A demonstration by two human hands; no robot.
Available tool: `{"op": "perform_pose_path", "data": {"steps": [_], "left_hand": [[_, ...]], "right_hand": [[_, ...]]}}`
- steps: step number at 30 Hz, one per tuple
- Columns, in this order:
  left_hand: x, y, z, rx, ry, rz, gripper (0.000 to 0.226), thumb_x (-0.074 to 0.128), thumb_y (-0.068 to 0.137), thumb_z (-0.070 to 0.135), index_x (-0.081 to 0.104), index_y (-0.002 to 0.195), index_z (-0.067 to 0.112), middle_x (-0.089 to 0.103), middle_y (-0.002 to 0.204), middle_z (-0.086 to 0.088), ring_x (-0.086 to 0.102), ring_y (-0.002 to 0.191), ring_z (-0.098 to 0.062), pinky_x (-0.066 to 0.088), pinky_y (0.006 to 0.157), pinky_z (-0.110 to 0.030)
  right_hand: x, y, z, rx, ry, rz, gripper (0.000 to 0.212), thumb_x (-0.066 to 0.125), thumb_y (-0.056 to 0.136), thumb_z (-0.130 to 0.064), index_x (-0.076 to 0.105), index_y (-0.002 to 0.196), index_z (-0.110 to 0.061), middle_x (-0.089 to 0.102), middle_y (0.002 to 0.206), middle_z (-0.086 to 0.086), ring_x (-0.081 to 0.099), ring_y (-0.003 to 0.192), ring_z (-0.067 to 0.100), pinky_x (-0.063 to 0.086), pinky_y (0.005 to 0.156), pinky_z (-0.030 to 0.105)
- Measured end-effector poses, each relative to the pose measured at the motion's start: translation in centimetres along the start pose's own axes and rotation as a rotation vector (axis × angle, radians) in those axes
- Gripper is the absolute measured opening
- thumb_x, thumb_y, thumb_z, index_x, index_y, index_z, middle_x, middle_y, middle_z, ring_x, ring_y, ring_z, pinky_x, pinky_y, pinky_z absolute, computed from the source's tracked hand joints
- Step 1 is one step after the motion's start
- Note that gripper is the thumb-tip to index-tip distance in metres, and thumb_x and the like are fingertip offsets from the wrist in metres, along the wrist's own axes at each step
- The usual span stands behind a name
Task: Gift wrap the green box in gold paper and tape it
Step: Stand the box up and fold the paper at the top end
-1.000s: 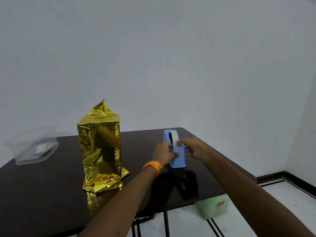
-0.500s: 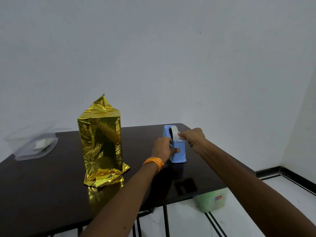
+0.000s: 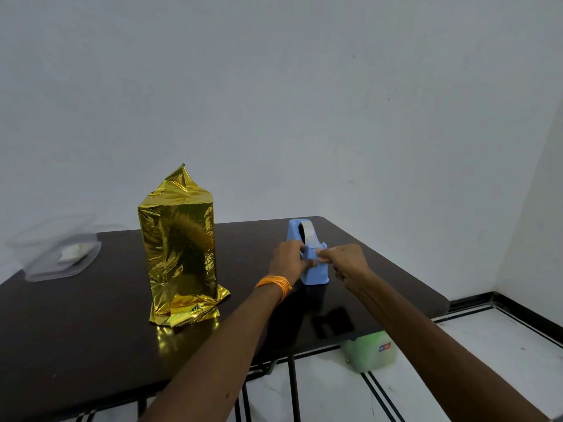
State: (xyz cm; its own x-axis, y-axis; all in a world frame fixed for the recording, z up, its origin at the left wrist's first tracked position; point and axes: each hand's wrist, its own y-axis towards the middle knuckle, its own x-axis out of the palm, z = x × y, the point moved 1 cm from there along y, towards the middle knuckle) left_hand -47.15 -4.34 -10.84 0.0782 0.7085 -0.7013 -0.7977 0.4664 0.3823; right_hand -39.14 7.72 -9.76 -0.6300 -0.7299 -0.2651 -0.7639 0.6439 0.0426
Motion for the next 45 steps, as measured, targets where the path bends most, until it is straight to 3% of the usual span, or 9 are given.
{"op": "perform_pose_path", "data": {"steps": [4, 9, 14, 17, 22, 28, 32, 38, 45], "left_hand": [[0.0, 0.0, -0.1, 0.004, -0.005, -0.008, 0.043, 0.079, 0.080, 0.033, 0.068, 0.109, 0.004, 0.070, 0.106, -0.014, 0.066, 0.094, -0.028, 0.051, 0.076, -0.034], [-0.1, -0.1, 0.1, -0.002, 0.018, -0.038, 0.039, 0.079, 0.080, 0.031, 0.069, 0.106, 0.005, 0.071, 0.103, -0.014, 0.067, 0.092, -0.028, 0.052, 0.075, -0.034], [-0.5, -0.4, -0.9, -0.072, 0.006, -0.046, 0.039, 0.067, 0.084, 0.008, 0.065, 0.123, 0.008, 0.072, 0.107, -0.014, 0.066, 0.102, -0.028, 0.054, 0.088, -0.036], [-2.3, -1.1, -1.2, -0.147, -0.238, 0.071, 0.026, 0.057, 0.088, 0.003, 0.070, 0.111, 0.006, 0.074, 0.097, -0.011, 0.070, 0.091, -0.025, 0.059, 0.083, -0.038], [-7.2, -2.1, 1.0, -0.096, -0.515, -0.009, 0.039, 0.053, 0.098, 0.039, 0.074, 0.090, 0.007, 0.075, 0.084, -0.010, 0.073, 0.081, -0.021, 0.061, 0.072, -0.030], [-11.9, -2.8, 1.2, 0.085, -0.253, 0.155, 0.015, 0.077, 0.083, 0.026, 0.076, 0.082, 0.011, 0.073, 0.073, -0.002, 0.071, 0.067, -0.015, 0.061, 0.063, -0.027], [-14.4, -3.5, 1.4, 0.217, 0.054, 0.298, 0.005, 0.075, 0.082, 0.021, 0.078, 0.081, 0.017, 0.074, 0.075, 0.003, 0.067, 0.070, -0.009, 0.056, 0.068, -0.027], [-18.7, -5.9, 2.5, 0.428, 0.407, 0.405, 0.011, 0.066, 0.089, 0.024, 0.076, 0.088, 0.018, 0.073, 0.080, 0.003, 0.065, 0.074, -0.012, 0.050, 0.067, -0.027], [-27.2, -6.5, -0.3, 0.058, -0.208, 0.450, 0.007, 0.078, 0.081, 0.017, 0.077, 0.079, 0.011, 0.073, 0.076, 0.001, 0.069, 0.068, -0.011, 0.056, 0.061, -0.023]], "right_hand": [[-0.2, -0.2, 0.0, -0.138, -0.169, 0.027, 0.023, 0.075, 0.083, -0.012, 0.071, 0.076, 0.010, 0.061, 0.059, 0.005, 0.048, 0.043, 0.003, 0.032, 0.037, 0.015], [-0.9, -0.2, 1.7, -0.162, -0.472, 0.009, 0.032, 0.079, 0.078, -0.013, 0.058, 0.053, -0.011, 0.055, 0.053, -0.001, 0.048, 0.047, 0.010, 0.041, 0.047, 0.021], [-2.5, -1.0, 1.2, -0.351, -0.272, -0.018, 0.036, 0.062, 0.095, -0.029, 0.073, 0.065, -0.013, 0.065, 0.055, -0.008, 0.046, 0.047, 0.002, 0.036, 0.049, 0.013], [-2.1, -2.1, -1.1, -0.336, -0.026, -0.148, 0.040, 0.049, 0.102, -0.028, 0.076, 0.082, -0.005, 0.075, 0.073, 0.001, 0.062, 0.061, 0.000, 0.042, 0.061, 0.013], [0.2, -3.4, -4.1, -0.340, 0.056, -0.255, 0.051, 0.041, 0.105, -0.036, 0.075, 0.091, -0.002, 0.077, 0.083, 0.007, 0.064, 0.072, 0.004, 0.042, 0.069, 0.025], [2.7, -4.5, -6.7, -0.398, 0.087, -0.328, 0.052, 0.035, 0.106, -0.043, 0.074, 0.085, -0.017, 0.077, 0.083, 0.005, 0.062, 0.075, 0.004, 0.043, 0.077, 0.030], [4.0, -4.7, -7.9, -0.319, 0.146, -0.423, 0.057, 0.034, 0.105, -0.049, 0.075, 0.097, -0.010, 0.078, 0.091, 0.006, 0.060, 0.087, 0.016, 0.039, 0.076, 0.031], [6.4, -4.9, -10.8, -0.092, 0.223, -0.626, 0.065, 0.032, 0.098, -0.067, 0.063, 0.117, -0.014, 0.076, 0.097, 0.013, 0.060, 0.074, 0.019, 0.043, 0.063, 0.028], [10.7, -4.4, -13.5, -0.314, 0.082, -0.453, 0.046, 0.055, 0.097, -0.051, 0.055, 0.124, -0.015, 0.065, 0.117, 0.012, 0.063, 0.091, 0.019, 0.050, 0.071, 0.028]]}}
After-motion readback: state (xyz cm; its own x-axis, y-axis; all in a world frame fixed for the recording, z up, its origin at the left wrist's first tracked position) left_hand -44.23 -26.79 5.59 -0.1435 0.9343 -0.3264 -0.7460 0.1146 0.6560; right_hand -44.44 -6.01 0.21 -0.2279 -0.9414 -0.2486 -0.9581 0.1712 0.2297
